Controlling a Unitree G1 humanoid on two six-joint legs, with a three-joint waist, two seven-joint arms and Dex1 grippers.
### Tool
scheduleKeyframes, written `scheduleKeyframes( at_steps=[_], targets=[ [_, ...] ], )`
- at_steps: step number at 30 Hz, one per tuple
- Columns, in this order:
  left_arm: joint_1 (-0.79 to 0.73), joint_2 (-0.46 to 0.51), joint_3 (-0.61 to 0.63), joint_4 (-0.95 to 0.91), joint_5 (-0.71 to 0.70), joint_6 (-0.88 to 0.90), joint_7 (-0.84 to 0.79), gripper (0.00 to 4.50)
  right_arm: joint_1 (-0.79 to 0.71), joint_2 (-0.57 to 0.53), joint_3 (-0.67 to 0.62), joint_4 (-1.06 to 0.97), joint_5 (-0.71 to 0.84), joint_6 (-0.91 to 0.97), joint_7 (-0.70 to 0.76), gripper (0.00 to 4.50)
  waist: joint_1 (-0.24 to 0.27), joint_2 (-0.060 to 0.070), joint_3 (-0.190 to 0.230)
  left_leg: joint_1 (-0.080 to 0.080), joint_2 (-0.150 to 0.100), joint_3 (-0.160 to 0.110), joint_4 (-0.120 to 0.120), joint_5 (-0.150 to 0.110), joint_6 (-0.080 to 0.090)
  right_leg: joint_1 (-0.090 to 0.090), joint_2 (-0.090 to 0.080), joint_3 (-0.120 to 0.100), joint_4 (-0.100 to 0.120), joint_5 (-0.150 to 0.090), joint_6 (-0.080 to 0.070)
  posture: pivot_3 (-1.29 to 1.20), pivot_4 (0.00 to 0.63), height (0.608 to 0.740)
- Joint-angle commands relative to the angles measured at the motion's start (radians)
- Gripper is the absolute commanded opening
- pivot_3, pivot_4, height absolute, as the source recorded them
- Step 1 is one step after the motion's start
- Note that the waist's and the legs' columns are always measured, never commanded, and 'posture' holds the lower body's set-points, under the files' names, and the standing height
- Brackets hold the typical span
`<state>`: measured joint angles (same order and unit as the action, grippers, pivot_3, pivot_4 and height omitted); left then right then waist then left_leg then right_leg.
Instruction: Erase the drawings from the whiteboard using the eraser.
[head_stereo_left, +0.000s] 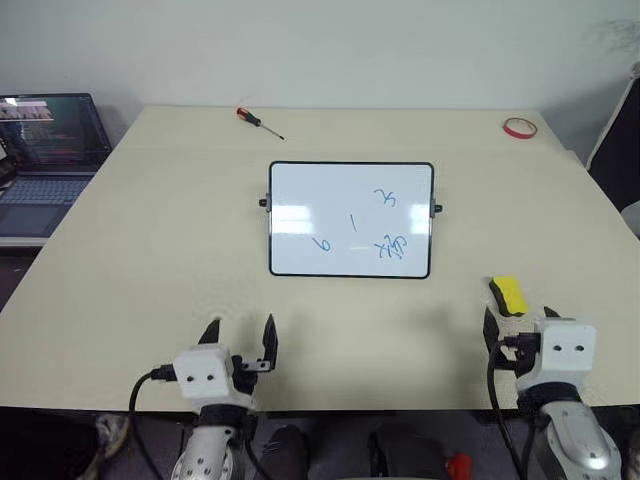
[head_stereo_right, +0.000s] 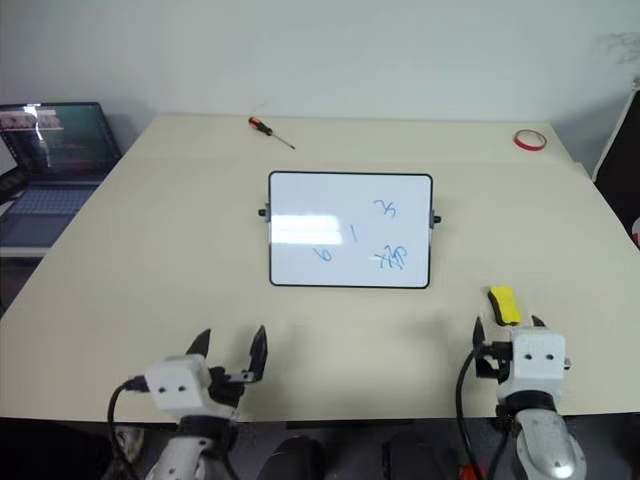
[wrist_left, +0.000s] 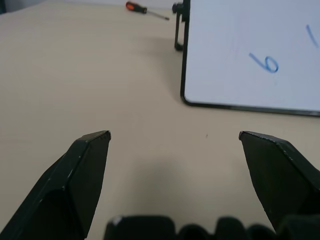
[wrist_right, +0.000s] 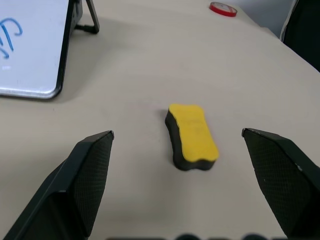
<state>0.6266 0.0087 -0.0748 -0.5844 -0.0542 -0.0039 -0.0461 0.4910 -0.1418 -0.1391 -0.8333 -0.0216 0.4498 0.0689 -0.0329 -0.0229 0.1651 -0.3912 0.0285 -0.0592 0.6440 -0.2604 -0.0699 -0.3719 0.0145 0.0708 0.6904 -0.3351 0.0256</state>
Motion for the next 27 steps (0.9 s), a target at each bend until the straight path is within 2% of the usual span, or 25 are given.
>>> scheduleKeyframes(
  at_steps=[1,9,27],
  targets=[
    [0.009,0.003,-0.017,-0.05,0.002,-0.024,-0.003,4.5,-0.002,-0.012,-0.017,-0.061,-0.006,0.009,0.007,4.48,0.0,0.0,0.0,0.0,0.0,0.0,0.0,0.0,0.0,0.0,0.0,0.0,0.0,0.0,0.0,0.0,0.15,0.74],
    [0.004,0.025,0.016,-0.041,-0.027,-0.029,-0.027,4.5,0.026,0.011,-0.023,-0.085,-0.011,0.016,-0.011,4.48,0.0,0.0,0.0,0.0,0.0,0.0,0.0,0.0,0.0,0.0,0.0,0.0,0.0,0.0,0.0,0.0,0.15,0.74],
    [-0.17,0.059,0.1,0.069,-0.08,-0.036,-0.073,4.5,-0.05,0.063,-0.027,-0.001,-0.027,-0.001,-0.065,4.48,0.0,0.0,-0.001,0.0,-0.001,0.0,0.0,0.0,0.0,0.0,0.001,0.0,0.001,0.0,0.0,0.0,0.15,0.74]
  ],
)
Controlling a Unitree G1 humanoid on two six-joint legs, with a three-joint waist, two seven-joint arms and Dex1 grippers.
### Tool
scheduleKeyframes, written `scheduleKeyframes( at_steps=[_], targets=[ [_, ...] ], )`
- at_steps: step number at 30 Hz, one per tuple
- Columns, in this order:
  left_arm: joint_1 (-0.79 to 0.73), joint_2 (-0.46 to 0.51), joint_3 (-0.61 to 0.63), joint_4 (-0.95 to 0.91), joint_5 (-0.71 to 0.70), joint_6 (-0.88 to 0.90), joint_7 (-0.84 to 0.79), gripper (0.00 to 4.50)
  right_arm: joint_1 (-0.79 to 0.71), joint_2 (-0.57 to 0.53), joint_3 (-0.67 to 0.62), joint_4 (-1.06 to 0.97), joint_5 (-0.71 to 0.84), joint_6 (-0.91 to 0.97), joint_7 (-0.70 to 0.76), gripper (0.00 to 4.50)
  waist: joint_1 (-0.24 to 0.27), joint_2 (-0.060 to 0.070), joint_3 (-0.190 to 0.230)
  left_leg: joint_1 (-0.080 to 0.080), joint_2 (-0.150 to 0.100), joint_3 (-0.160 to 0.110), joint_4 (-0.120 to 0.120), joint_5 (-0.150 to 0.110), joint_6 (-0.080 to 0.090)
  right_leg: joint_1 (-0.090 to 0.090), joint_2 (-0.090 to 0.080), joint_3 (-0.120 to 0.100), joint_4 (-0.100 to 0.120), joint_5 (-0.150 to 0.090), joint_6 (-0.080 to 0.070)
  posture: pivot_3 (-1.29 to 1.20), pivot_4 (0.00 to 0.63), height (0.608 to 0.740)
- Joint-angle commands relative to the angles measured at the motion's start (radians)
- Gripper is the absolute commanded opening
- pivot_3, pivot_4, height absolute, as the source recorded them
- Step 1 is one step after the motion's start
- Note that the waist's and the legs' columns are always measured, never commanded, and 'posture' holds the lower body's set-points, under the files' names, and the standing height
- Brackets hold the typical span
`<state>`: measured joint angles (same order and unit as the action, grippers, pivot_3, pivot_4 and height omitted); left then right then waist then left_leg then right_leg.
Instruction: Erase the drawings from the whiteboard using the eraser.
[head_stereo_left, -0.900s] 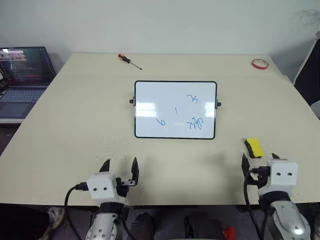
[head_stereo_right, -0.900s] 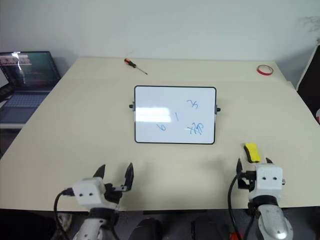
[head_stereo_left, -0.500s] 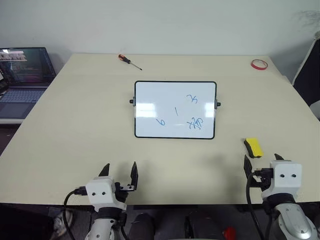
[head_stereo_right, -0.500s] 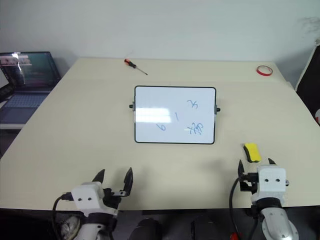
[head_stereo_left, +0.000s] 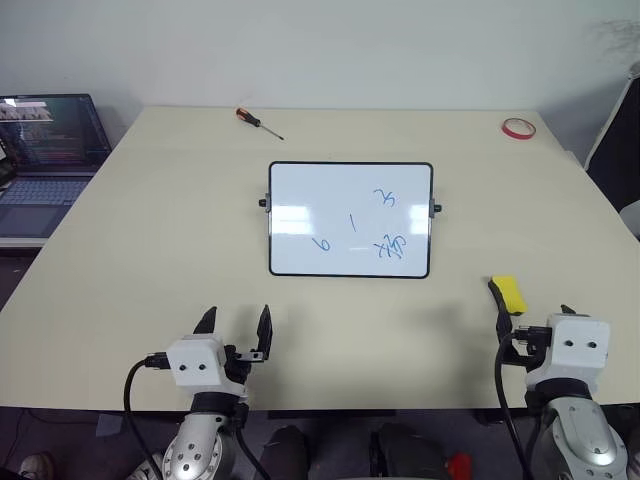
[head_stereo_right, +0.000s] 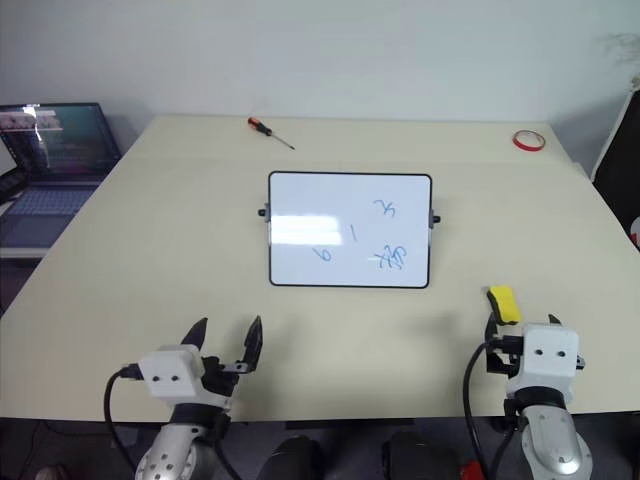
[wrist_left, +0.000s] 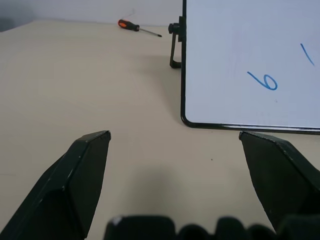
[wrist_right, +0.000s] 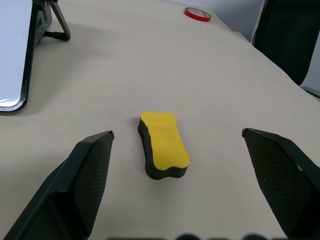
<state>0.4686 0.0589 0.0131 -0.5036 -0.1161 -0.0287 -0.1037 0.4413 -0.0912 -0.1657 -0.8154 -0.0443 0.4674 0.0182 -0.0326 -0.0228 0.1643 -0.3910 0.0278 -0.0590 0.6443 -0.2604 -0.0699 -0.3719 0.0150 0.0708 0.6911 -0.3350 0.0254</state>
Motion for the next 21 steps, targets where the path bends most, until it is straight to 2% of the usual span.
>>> scheduleKeyframes(
  at_steps=[1,7,13,17,21],
  targets=[
    [-0.017,0.01,0.014,-0.008,-0.022,-0.008,-0.016,4.5,-0.002,0.017,0.002,-0.017,-0.003,-0.019,-0.014,4.48,0.0,0.0,0.0,0.0,0.0,0.0,0.0,0.0,0.0,0.0,0.0,0.0,0.0,0.0,0.0,0.0,0.15,0.74],
    [-0.045,0.013,0.014,0.027,-0.042,0.001,-0.038,4.5,-0.015,0.041,0.006,-0.004,0.032,-0.016,0.007,4.48,0.0,0.001,0.0,0.001,0.0,0.0,0.0,0.0,0.0,0.0,0.0,0.0,0.0,0.0,0.0,0.0,0.15,0.74],
    [-0.099,-0.001,-0.092,0.057,-0.039,0.002,-0.085,4.5,-0.029,0.038,-0.047,0.014,0.102,0.017,0.033,4.48,0.0,0.0,-0.001,0.0,0.0,0.0,0.0,0.0,0.0,0.0,0.0,0.0,0.0,0.0,0.0,0.0,0.15,0.74],
    [-0.369,0.155,0.044,0.081,-0.212,0.212,-0.192,4.5,-0.066,0.019,-0.047,0.039,0.132,0.039,0.056,4.48,0.003,0.0,0.0,0.001,-0.001,-0.002,0.001,0.0,0.0,0.0,0.002,-0.002,0.005,0.0,0.0,0.0,0.15,0.74],
    [-0.568,0.224,-0.004,0.192,-0.297,0.272,-0.37,4.5,-0.097,-0.004,-0.087,0.053,0.149,0.053,0.057,4.48,-0.001,0.004,-0.003,0.006,-0.001,0.0,0.0,0.001,0.0,0.003,0.003,-0.001,0.006,0.001,-0.002,0.0,0.15,0.74]
  ],
)
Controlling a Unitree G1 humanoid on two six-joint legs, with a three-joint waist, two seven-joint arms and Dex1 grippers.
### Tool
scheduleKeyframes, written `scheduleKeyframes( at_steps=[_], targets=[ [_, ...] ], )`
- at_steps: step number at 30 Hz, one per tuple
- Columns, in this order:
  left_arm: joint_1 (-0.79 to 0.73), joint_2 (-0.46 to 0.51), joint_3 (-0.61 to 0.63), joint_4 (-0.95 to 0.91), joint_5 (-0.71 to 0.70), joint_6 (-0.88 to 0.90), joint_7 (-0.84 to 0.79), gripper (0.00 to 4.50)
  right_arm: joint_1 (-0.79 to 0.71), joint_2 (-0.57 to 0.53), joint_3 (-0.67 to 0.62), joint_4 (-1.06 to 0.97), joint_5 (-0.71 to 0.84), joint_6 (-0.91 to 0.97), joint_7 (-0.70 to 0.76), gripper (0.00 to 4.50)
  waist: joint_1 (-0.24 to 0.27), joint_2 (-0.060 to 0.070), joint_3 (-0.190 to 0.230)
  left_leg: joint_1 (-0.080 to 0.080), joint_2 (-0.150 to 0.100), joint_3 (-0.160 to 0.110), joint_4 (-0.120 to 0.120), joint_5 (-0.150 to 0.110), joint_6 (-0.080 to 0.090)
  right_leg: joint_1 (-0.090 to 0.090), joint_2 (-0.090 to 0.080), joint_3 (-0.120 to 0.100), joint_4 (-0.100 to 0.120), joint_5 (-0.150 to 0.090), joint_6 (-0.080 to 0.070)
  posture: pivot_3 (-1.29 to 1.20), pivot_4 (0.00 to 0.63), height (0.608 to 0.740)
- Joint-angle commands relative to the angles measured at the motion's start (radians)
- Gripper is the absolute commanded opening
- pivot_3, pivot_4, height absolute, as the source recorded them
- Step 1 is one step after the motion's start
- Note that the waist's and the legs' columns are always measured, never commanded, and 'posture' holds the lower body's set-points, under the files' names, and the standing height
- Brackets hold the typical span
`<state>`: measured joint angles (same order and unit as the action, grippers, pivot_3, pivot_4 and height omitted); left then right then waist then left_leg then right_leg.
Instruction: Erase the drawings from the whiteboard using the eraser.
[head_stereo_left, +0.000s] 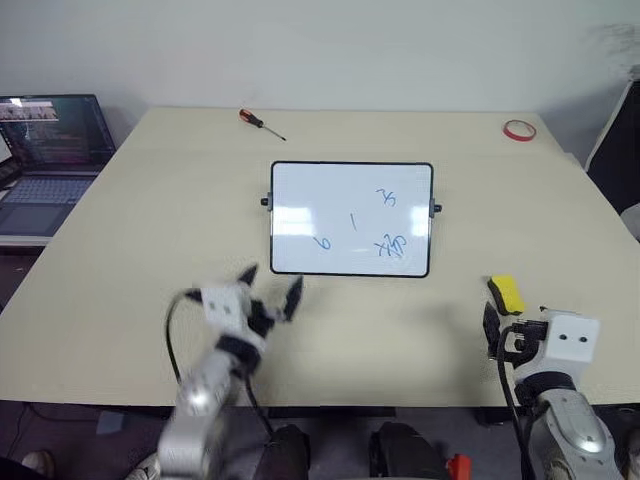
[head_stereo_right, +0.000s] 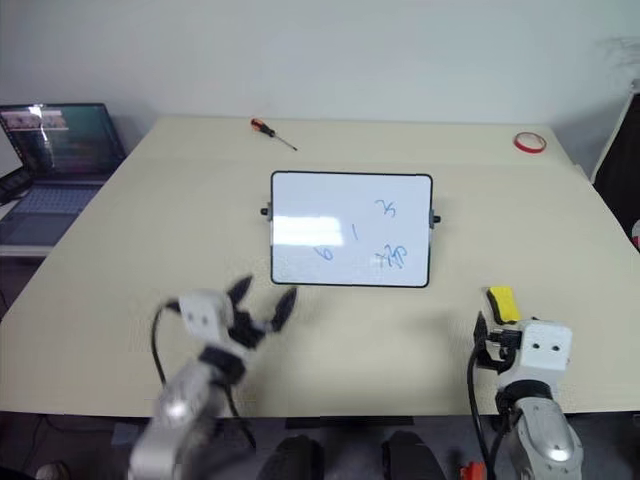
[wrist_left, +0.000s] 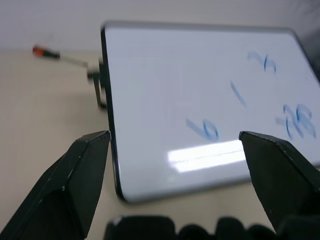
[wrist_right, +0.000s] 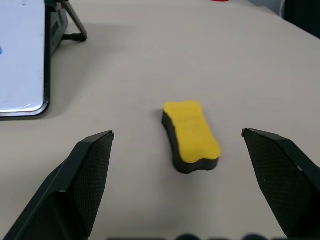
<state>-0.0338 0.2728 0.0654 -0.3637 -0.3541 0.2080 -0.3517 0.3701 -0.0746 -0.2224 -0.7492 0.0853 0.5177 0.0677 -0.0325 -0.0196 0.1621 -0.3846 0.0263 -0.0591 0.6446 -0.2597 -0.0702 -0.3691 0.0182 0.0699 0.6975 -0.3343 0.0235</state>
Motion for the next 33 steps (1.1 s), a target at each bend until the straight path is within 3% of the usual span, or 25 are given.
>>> scheduleKeyframes(
  at_steps=[1,9,15,22,33],
  targets=[
    [-0.102,0.018,-0.074,0.078,-0.069,0.039,-0.166,4.5,-0.034,-0.031,-0.041,-0.002,0.024,0.003,0.011,4.48,0.0,0.001,-0.001,0.0,0.0,0.001,0.0,0.0,0.0,0.0,0.0,0.0,0.0,0.0,0.0,0.0,0.15,0.74],
    [-0.307,0.038,-0.219,0.258,-0.08,-0.02,-0.523,4.5,-0.127,-0.114,-0.123,0.053,0.077,0.036,0.044,4.48,-0.002,0.0,0.0,0.0,-0.001,0.003,-0.001,0.0,0.0,-0.001,0.0,0.002,0.0,0.002,-0.002,0.0,0.15,0.74],
    [-0.422,0.049,-0.366,0.443,0.051,-0.192,-0.737,4.5,-0.19,-0.153,-0.131,0.109,0.13,0.097,0.078,4.48,-0.002,0.0,0.0,0.0,-0.002,0.004,-0.001,0.0,0.0,0.0,0.0,0.002,0.0,0.002,-0.002,0.0,0.15,0.74],
    [-0.5,0.023,-0.42,0.565,0.146,-0.315,-0.792,4.5,-0.247,-0.207,-0.077,0.185,0.155,0.115,0.139,4.48,-0.001,0.0,0.0,-0.001,-0.002,0.003,-0.001,0.0,0.001,-0.001,0.0,0.002,-0.001,0.002,-0.002,0.0,0.15,0.74],
    [-0.478,0.019,-0.405,0.527,0.162,-0.3,-0.783,4.5,-0.327,-0.255,-0.079,0.323,0.172,0.153,0.162,4.48,-0.001,0.0,0.0,-0.002,-0.002,0.003,0.0,0.0,0.001,-0.001,0.0,0.002,-0.001,0.002,-0.002,0.0,0.15,0.74]
  ],
)
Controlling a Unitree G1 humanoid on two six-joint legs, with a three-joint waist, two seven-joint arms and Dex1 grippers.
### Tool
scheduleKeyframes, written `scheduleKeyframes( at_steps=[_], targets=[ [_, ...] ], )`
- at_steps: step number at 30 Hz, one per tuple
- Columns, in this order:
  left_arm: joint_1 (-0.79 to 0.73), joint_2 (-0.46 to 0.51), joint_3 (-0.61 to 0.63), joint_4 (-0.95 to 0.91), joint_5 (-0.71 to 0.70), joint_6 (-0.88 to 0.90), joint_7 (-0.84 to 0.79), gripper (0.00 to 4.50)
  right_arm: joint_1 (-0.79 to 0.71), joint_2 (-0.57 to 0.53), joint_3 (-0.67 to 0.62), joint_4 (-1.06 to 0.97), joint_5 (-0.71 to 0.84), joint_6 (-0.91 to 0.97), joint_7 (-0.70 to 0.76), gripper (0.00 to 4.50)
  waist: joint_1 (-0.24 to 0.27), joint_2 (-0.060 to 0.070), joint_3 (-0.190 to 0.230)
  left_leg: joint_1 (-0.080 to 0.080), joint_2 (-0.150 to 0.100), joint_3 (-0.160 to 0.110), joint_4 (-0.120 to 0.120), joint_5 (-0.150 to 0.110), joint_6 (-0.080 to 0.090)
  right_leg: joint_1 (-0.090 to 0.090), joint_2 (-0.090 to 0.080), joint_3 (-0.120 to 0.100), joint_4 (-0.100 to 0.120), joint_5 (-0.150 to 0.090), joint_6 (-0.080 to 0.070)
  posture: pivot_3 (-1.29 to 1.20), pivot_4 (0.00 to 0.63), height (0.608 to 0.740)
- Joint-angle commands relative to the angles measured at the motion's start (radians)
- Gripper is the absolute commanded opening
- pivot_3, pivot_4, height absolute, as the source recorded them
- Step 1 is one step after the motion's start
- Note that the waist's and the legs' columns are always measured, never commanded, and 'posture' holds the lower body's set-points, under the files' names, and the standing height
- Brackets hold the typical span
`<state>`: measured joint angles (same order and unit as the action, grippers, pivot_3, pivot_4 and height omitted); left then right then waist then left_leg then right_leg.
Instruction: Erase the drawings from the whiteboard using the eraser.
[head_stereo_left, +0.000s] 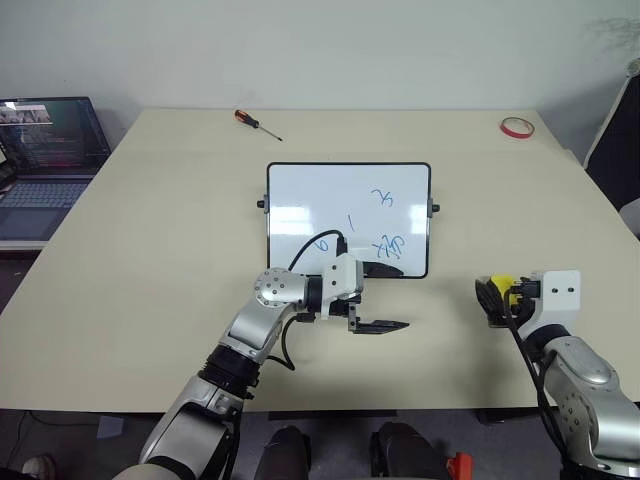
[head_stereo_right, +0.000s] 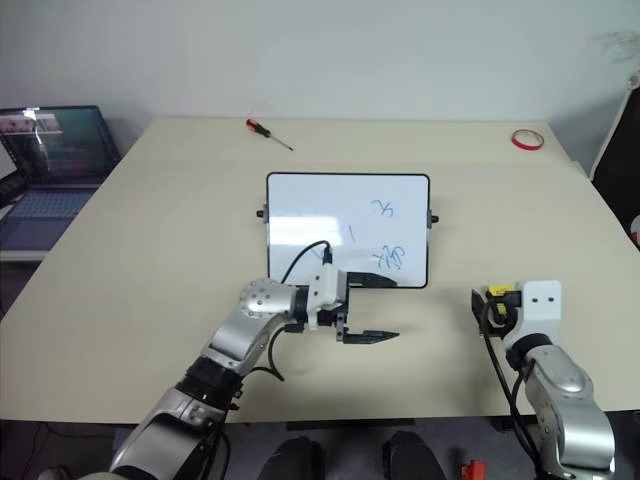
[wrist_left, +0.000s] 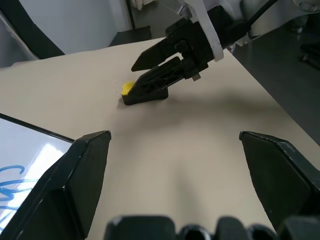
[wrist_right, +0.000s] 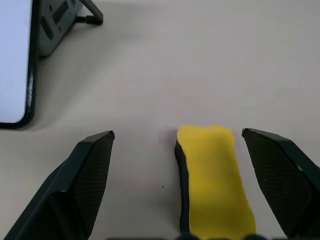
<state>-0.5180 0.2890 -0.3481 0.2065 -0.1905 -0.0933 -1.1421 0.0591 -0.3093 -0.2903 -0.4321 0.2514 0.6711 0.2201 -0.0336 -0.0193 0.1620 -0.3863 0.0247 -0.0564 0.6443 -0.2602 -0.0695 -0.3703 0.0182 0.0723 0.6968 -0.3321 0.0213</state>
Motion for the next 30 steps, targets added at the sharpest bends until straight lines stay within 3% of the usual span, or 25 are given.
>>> scheduleKeyframes(
  at_steps=[1,30],
  targets=[
    [0.009,0.005,0.01,-0.048,-0.002,0.004,0.009,4.5,-0.021,-0.023,-0.012,0.015,0.009,0.001,0.01,4.48,0.0,0.0,0.0,0.0,0.0,0.0,0.0,0.0,0.0,0.0,0.0,0.0,0.0,0.0,0.0,0.0,0.15,0.74],
    [0.021,-0.003,-0.003,-0.102,-0.001,0.05,0.026,4.5,-0.07,-0.01,-0.051,0.063,0.053,0.047,-0.051,4.48,0.0,0.0,0.0,0.0,0.0,0.0,0.0,0.0,0.0,0.0,0.0,0.0,0.0,0.0,0.0,0.0,0.15,0.74]
  ],
)
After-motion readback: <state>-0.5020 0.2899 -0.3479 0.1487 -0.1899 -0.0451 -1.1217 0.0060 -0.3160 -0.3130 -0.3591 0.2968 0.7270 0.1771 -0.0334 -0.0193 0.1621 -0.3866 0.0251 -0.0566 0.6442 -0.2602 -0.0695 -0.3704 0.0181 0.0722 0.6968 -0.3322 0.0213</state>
